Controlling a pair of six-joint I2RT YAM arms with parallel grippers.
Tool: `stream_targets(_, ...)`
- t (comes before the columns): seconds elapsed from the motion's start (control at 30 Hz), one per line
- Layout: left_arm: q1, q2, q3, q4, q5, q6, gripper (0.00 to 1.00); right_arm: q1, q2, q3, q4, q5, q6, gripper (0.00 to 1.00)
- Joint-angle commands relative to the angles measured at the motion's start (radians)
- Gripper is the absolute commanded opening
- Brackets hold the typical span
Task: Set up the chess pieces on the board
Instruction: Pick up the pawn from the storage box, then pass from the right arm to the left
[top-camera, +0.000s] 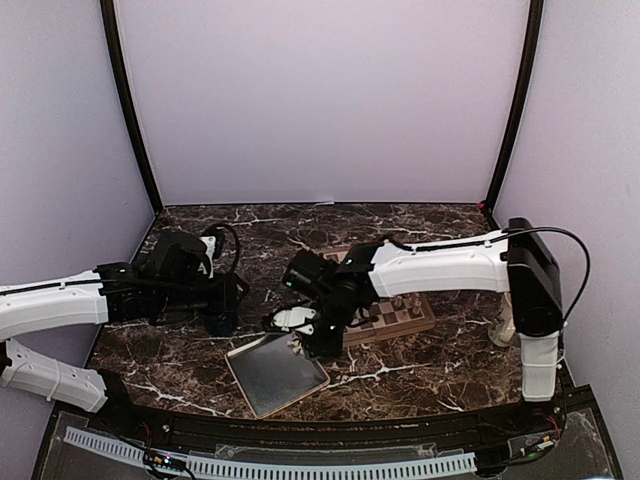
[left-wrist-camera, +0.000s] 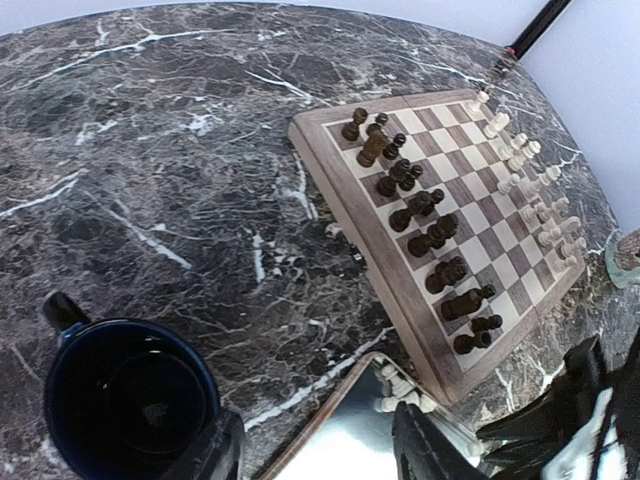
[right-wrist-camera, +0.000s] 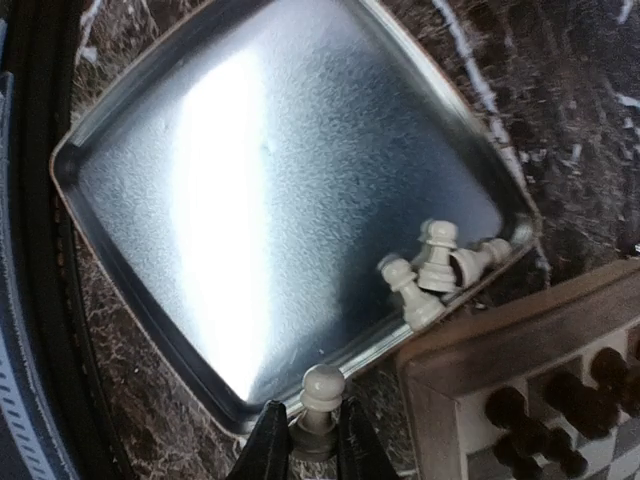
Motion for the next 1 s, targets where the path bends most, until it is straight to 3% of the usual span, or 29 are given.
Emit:
stream_targets(0.0,0.016,0.042,-0.002,0.148,0.15,0.033,0.53,-0.113,-0.199,-0.069,0.104,-0.204,-0.033,0.12)
stream_targets(0.2,0.018,0.157,0.024,0.416,0.412,0.025,0.54,-0.239,-0.356,-0.167,0.21,-0.306,-0.057,0.12)
stream_targets(0.43,0.018,0.324,0.055,0.8,0.713,-0.121,0.56,-0.289,-0.42,-0.182,0.233,-0.342,-0.067,0.12)
stream_targets(0.57,0.017,0.414,0.066,0.974,0.776,-0.221,0.56,-0.29,-0.433,-0.206,0.247,-0.348,-0.058,0.12)
stream_targets(0.97,0.018,0.498,0.101,1.014,0.826,-0.279,0.44,-0.327,-0.469,-0.233,0.29,-0.318,-0.024,0.12)
